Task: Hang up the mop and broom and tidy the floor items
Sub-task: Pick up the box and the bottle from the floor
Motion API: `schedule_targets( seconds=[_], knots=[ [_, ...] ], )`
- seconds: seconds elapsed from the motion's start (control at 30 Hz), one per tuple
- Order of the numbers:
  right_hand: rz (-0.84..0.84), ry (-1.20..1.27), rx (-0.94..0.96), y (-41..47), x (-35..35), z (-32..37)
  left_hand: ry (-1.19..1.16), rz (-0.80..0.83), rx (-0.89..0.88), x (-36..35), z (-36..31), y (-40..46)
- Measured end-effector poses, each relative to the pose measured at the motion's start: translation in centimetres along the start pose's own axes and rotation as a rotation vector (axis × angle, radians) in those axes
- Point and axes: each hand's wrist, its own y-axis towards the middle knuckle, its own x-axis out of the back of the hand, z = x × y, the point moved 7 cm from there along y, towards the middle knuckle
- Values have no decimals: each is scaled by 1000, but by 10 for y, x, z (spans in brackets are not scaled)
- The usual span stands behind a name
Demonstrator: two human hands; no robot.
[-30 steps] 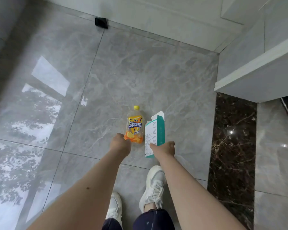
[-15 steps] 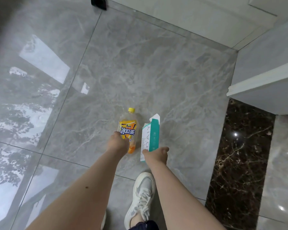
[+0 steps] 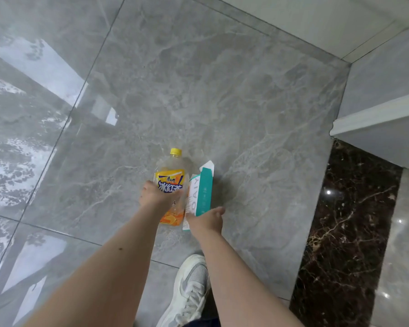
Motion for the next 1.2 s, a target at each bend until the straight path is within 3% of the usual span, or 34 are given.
schedule_targets(
  seconds=[0.37, 0.6, 1.2],
  knots=[
    [-8, -109, 6, 18, 11, -16, 55, 57, 63, -16, 10, -7],
    [-7, -94, -12, -3, 36, -20, -93, 102, 65, -13, -1, -41],
    [18, -209, 154, -175, 24, 78, -357, -29, -86, 170, -24, -143]
  ],
)
